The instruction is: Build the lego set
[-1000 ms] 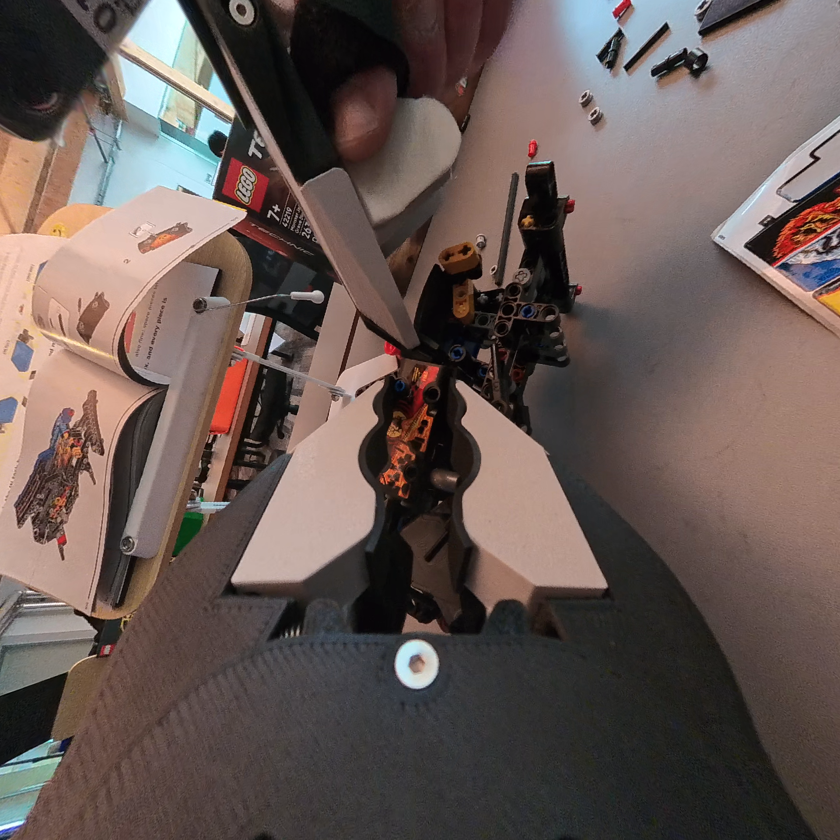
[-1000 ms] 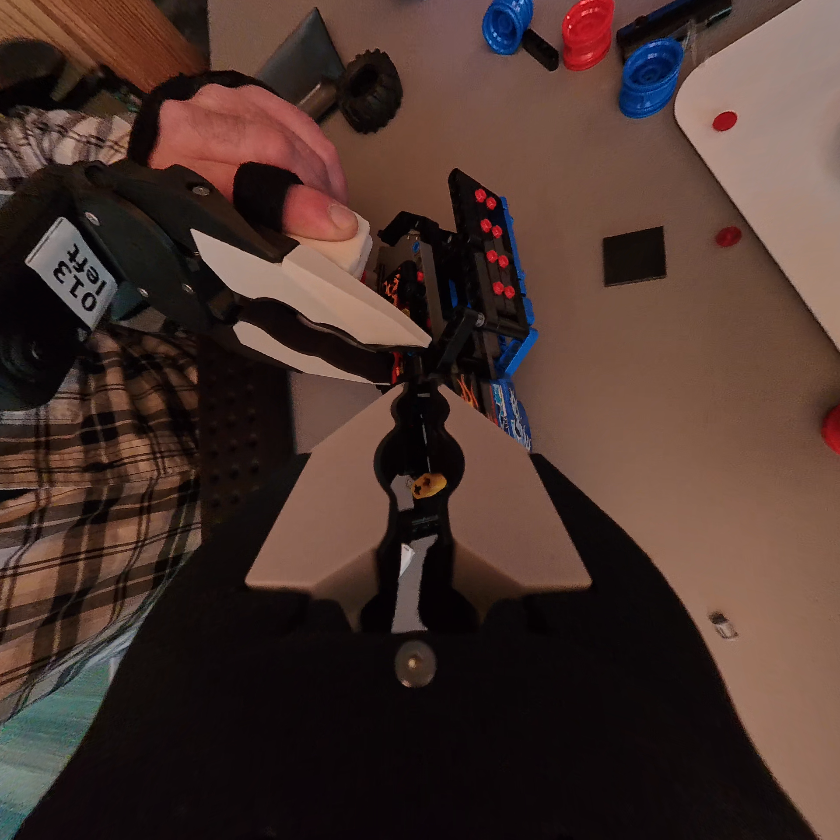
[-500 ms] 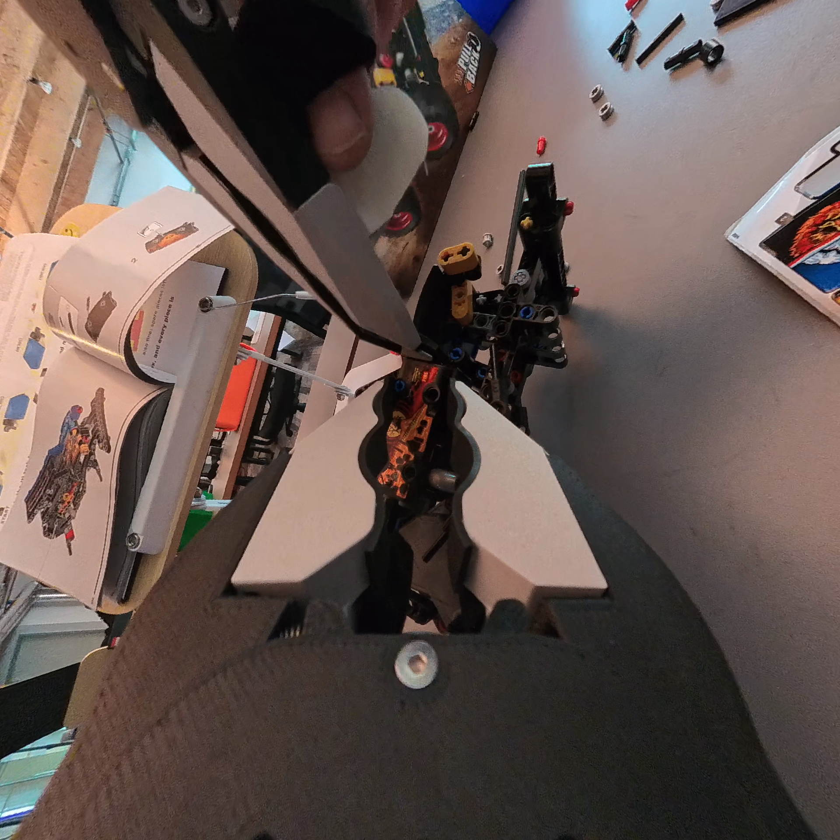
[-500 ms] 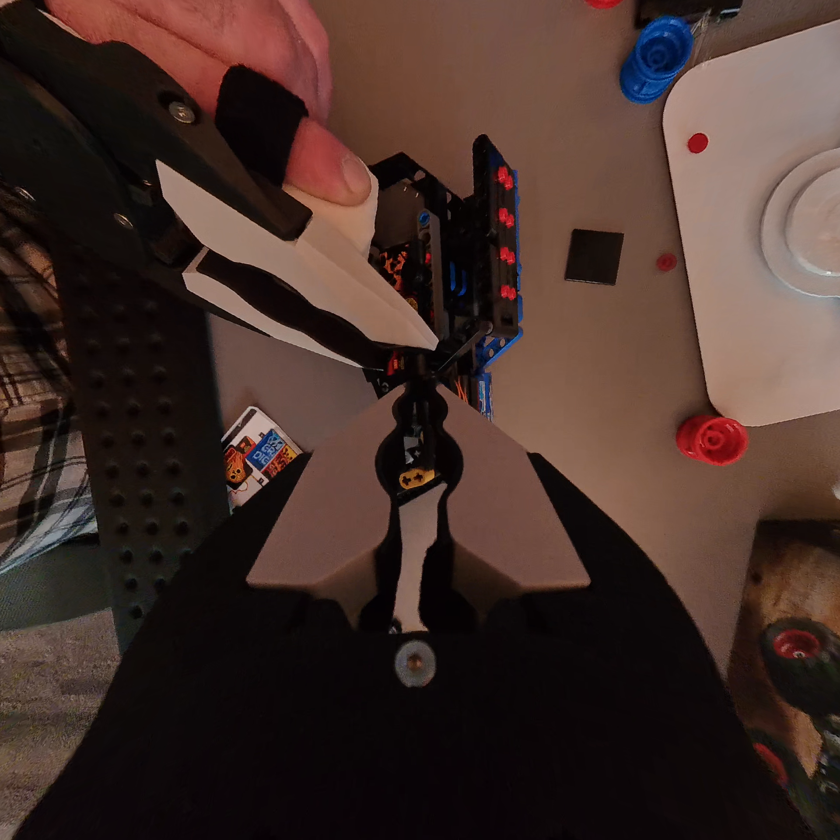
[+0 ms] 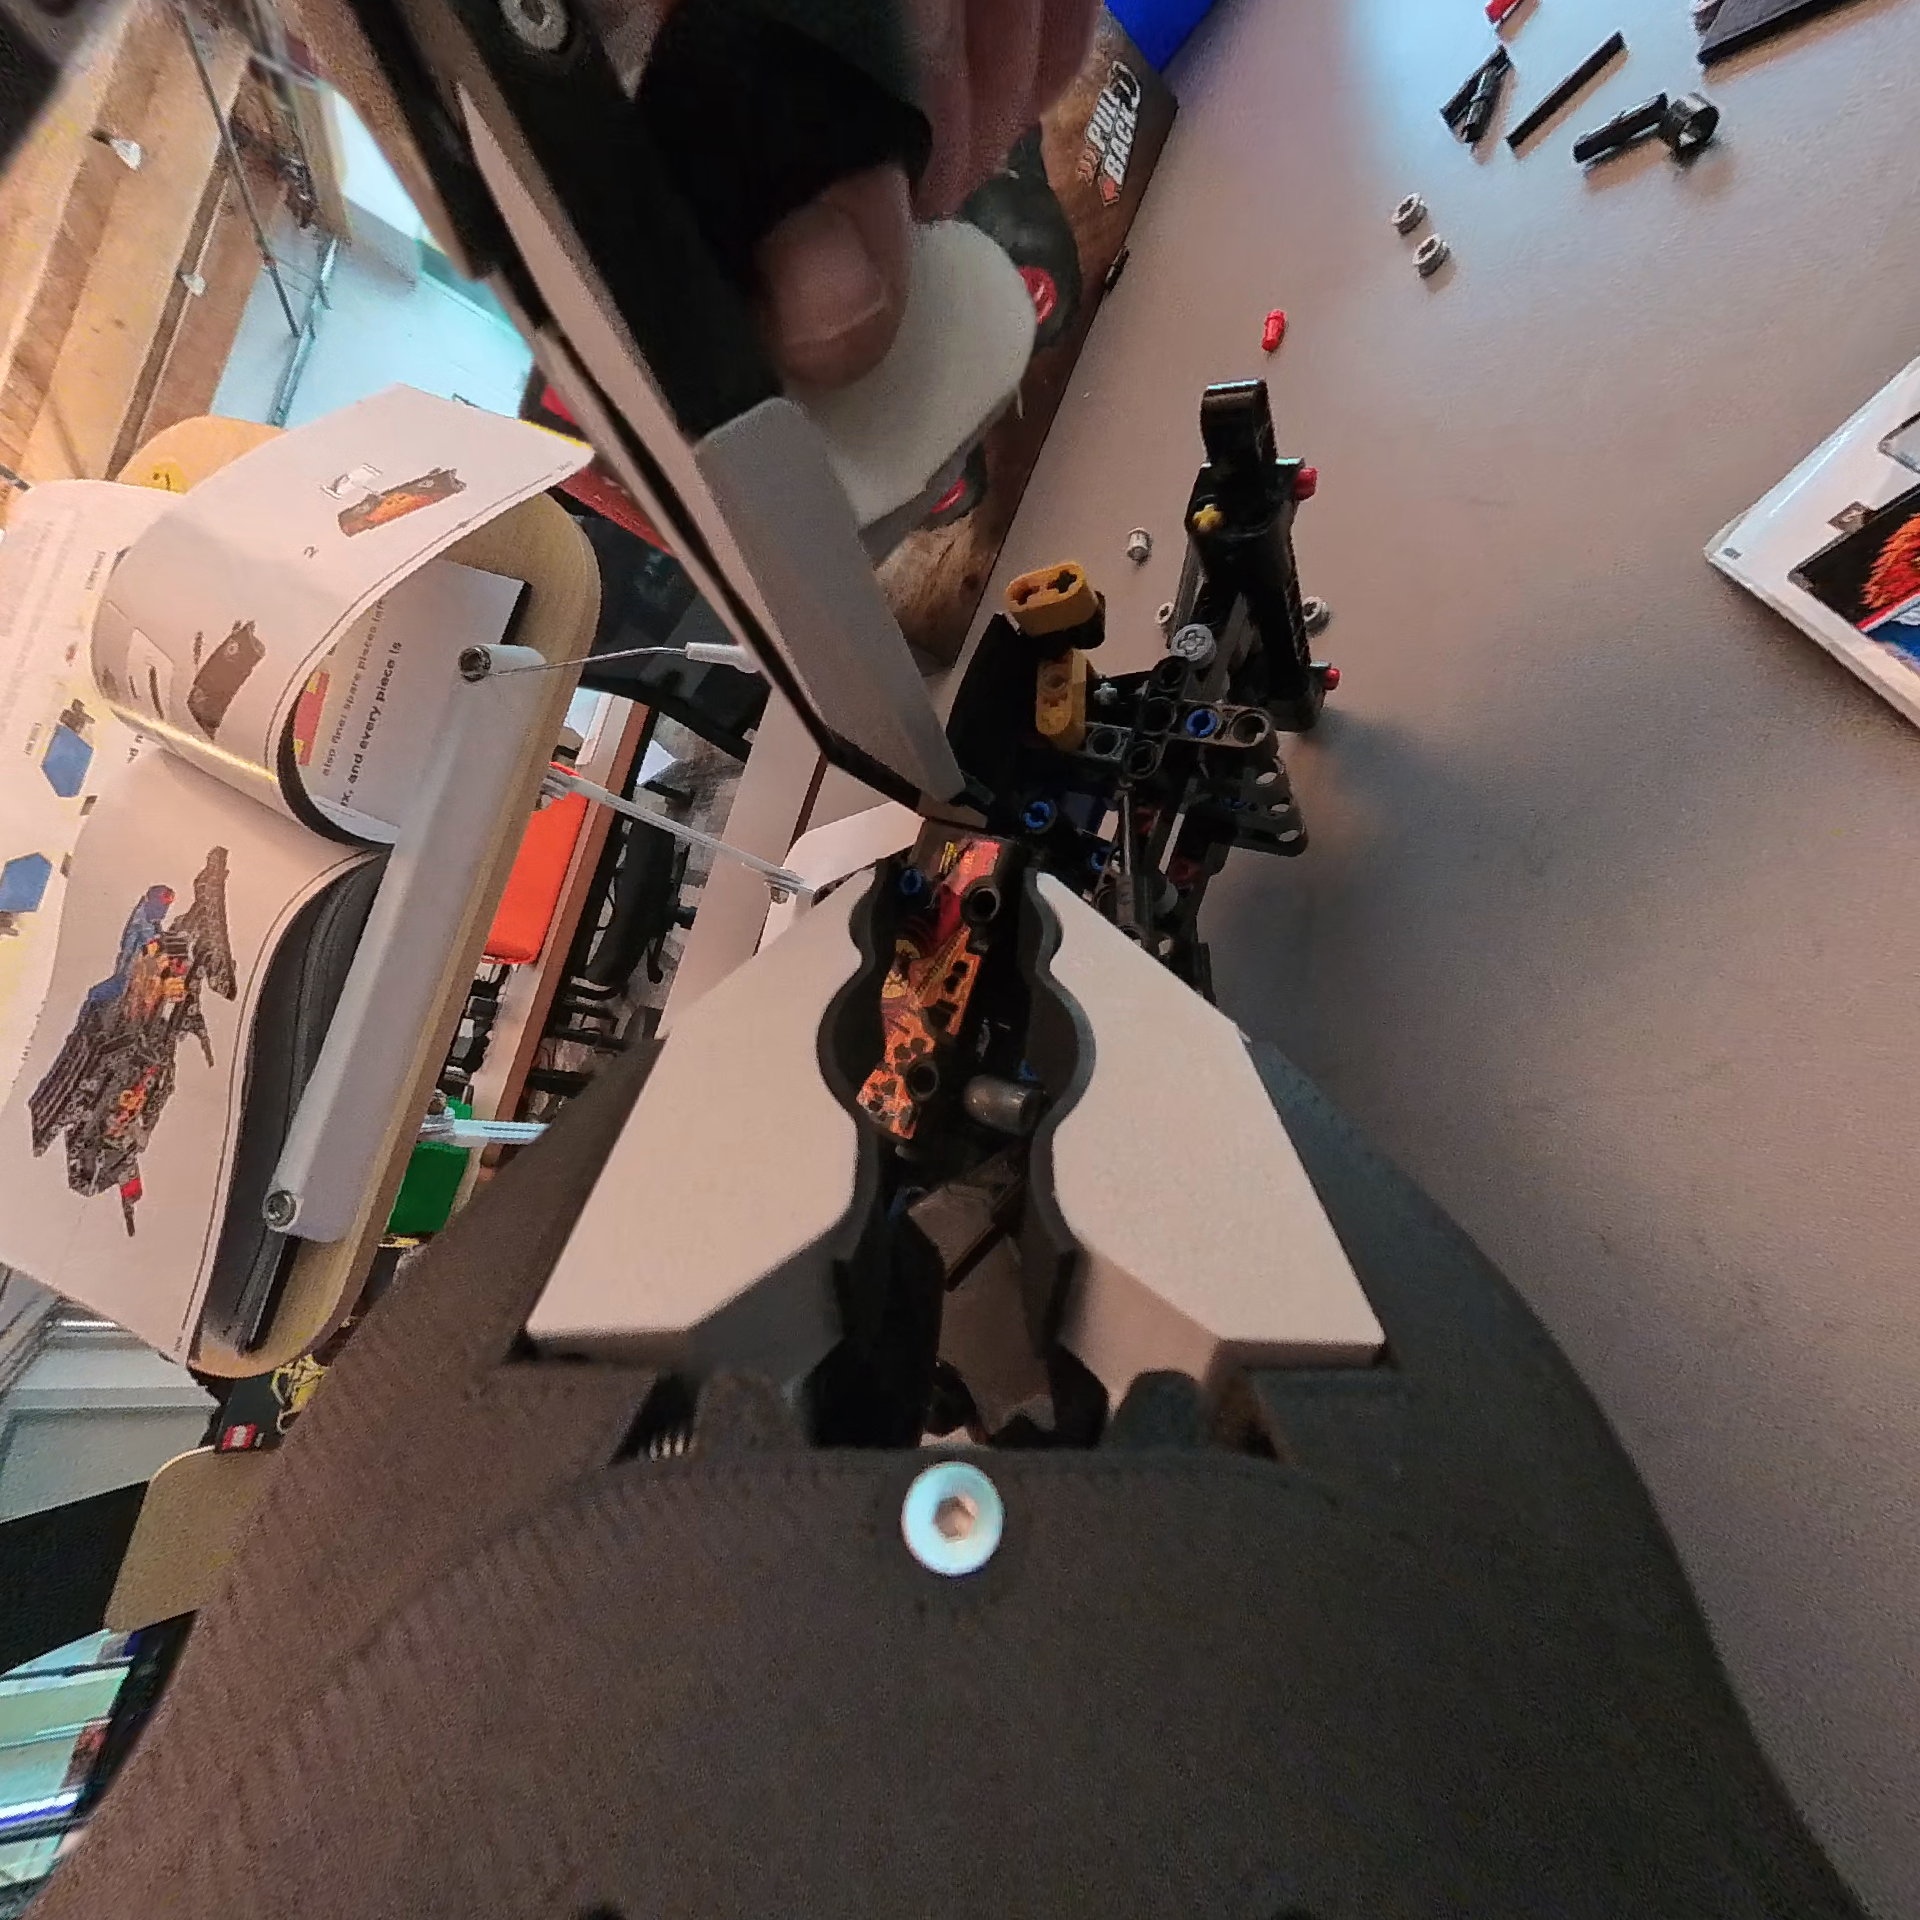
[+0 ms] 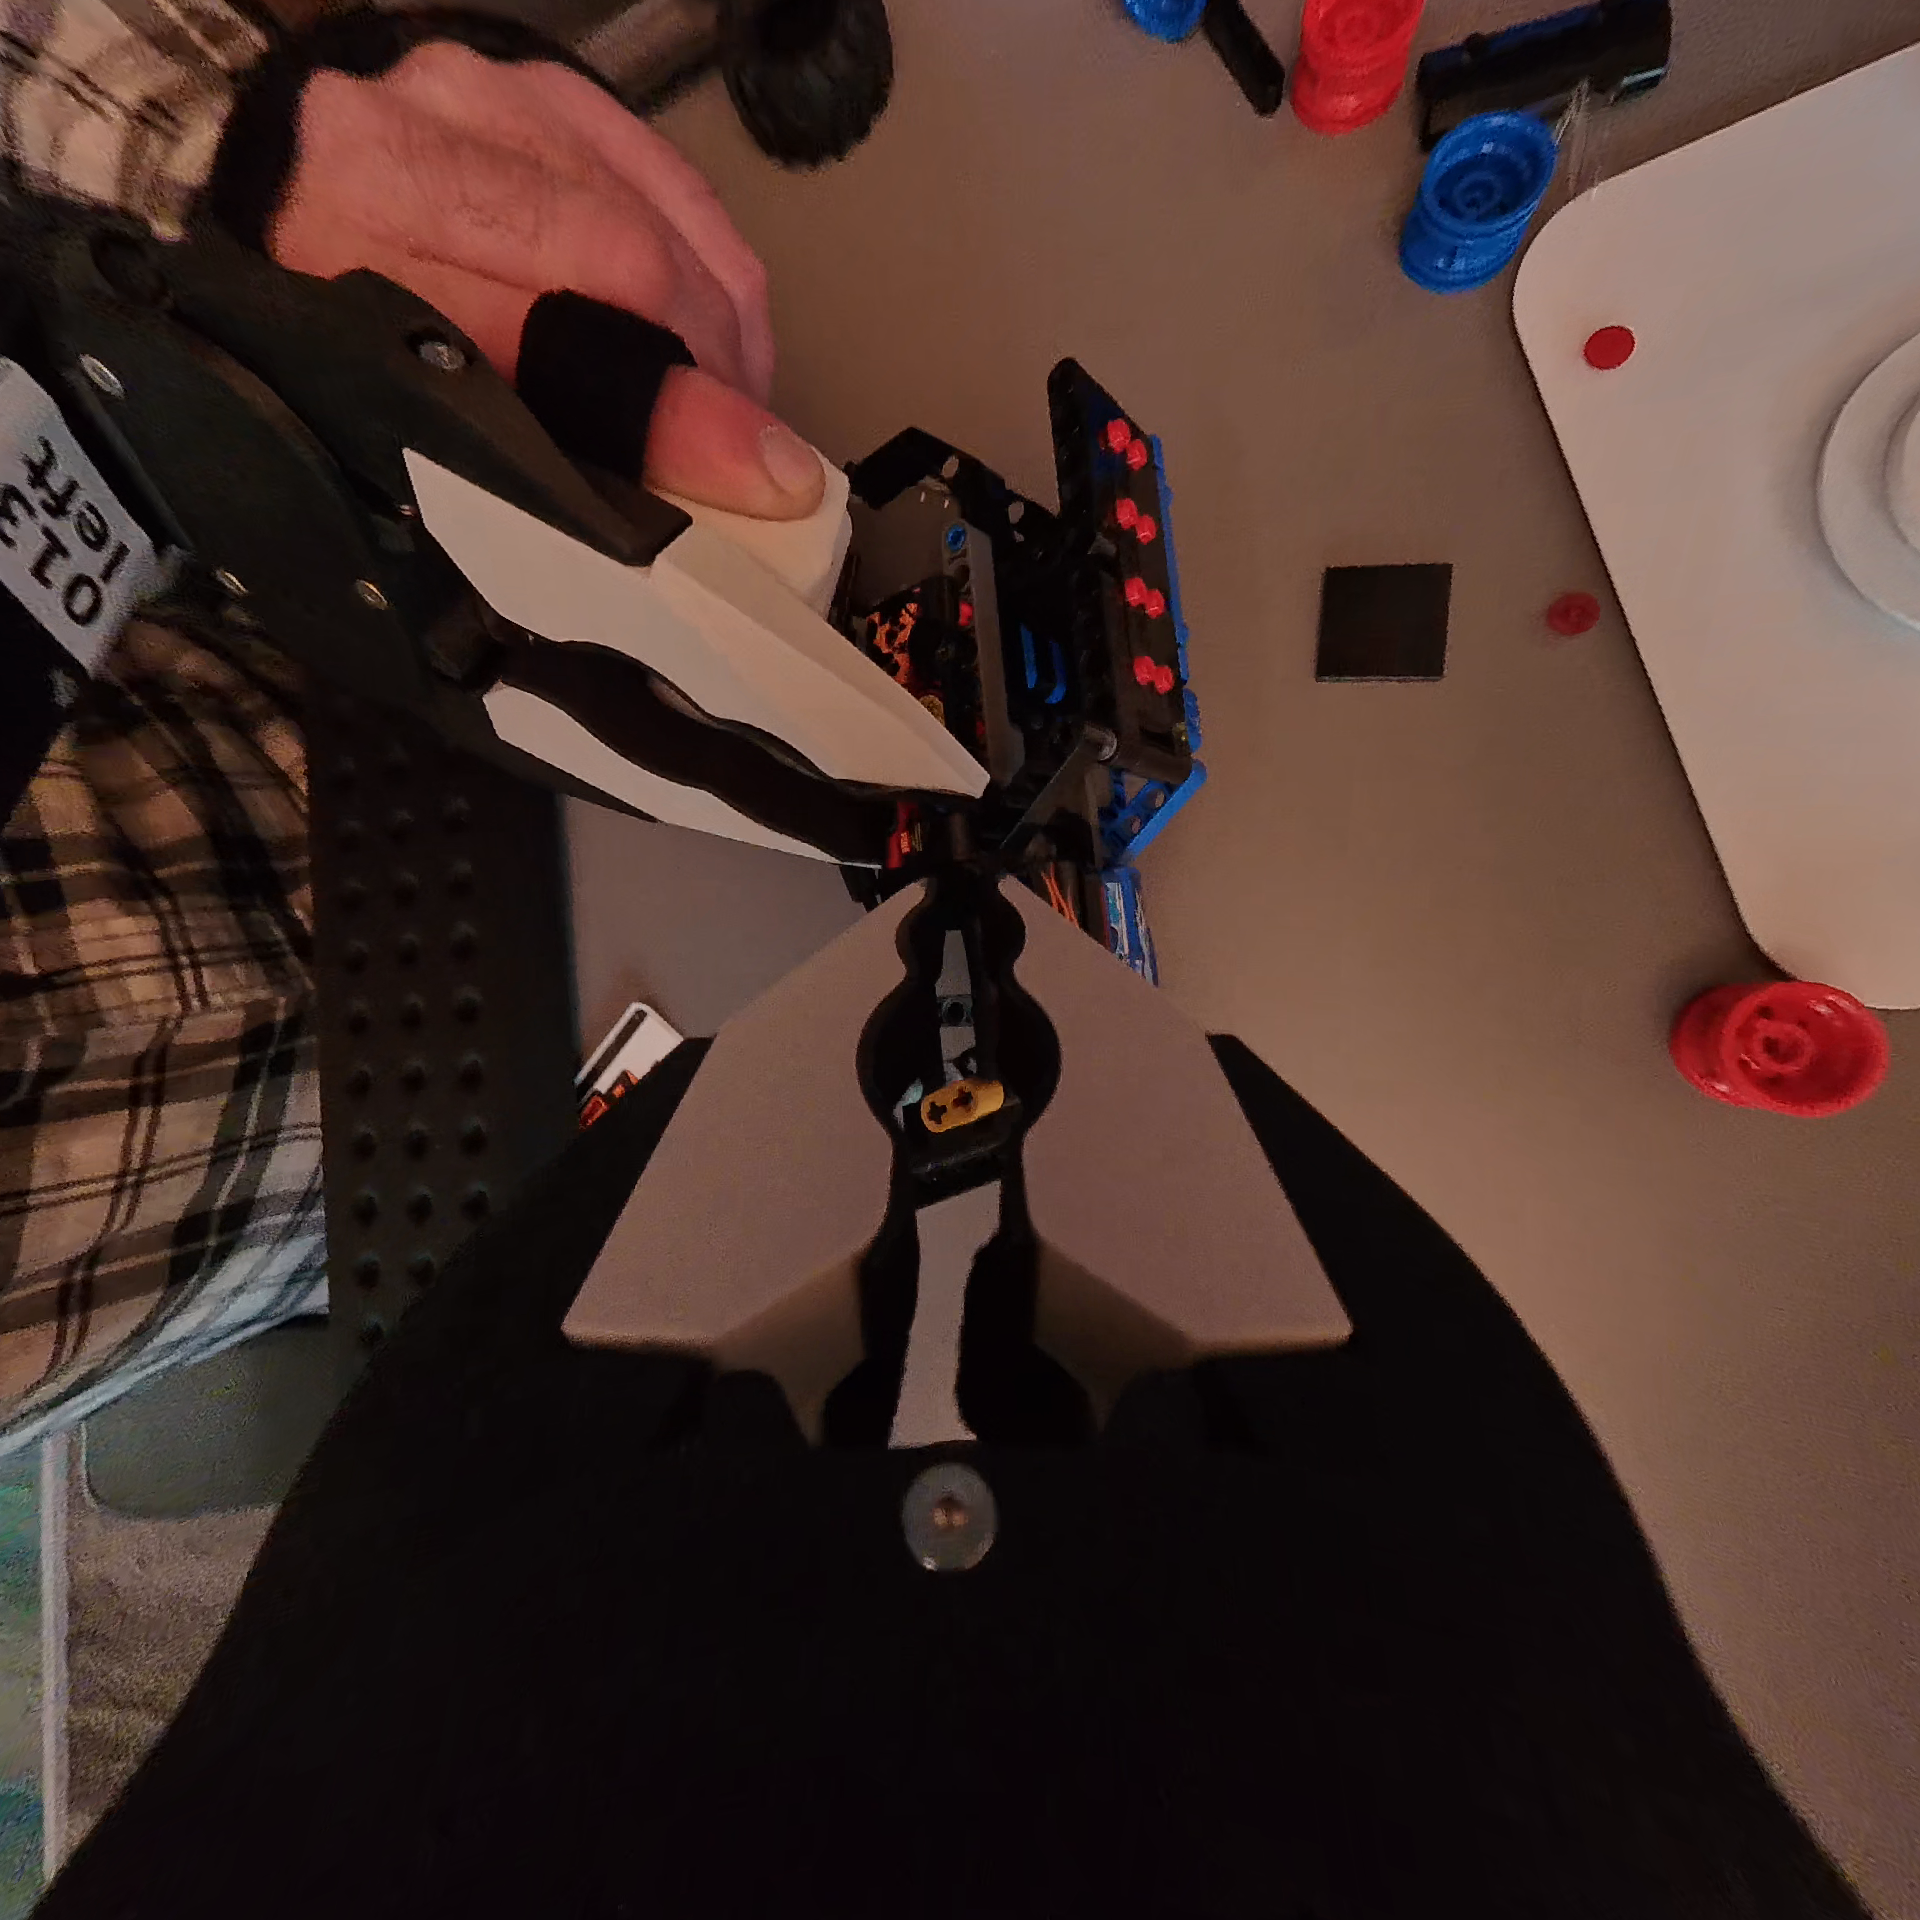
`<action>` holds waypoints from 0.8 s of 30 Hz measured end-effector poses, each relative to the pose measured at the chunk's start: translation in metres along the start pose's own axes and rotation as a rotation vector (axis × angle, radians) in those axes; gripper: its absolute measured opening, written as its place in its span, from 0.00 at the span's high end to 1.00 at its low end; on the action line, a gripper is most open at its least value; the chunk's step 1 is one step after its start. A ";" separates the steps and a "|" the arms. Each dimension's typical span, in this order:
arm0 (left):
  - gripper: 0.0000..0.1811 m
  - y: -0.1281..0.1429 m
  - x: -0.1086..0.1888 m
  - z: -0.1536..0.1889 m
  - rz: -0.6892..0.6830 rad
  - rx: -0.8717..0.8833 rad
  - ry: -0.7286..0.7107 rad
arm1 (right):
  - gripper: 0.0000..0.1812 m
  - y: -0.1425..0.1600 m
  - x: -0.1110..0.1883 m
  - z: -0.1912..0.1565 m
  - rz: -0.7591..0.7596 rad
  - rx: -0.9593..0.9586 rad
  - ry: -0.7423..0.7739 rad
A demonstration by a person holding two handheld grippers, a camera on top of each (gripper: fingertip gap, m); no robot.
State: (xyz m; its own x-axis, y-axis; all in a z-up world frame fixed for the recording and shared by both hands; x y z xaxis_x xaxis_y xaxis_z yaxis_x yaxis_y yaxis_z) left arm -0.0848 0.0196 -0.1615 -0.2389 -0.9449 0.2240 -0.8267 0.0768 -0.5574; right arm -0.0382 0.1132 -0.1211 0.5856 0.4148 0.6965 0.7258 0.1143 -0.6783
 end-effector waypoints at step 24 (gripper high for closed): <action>0.88 0.001 -0.001 -0.001 0.021 0.024 -0.020 | 1.00 -0.019 -0.006 -0.017 -0.335 0.517 0.144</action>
State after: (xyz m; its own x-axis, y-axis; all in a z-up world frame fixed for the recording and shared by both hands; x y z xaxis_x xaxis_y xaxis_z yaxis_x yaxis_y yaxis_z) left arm -0.0863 0.0210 -0.1615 -0.2457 -0.9494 0.1957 -0.8088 0.0895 -0.5813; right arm -0.0489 0.0936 -0.1085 0.4257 0.1596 0.8907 0.6309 0.6533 -0.4186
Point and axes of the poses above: each gripper's, where its closed fingertips meet, x back along the fingers, y out of its underside, z = x × y across the jaws, the point moved 7 cm from there along x, back along the fingers, and after that the axes turned 8 degrees about z, right-handed, at the moved point
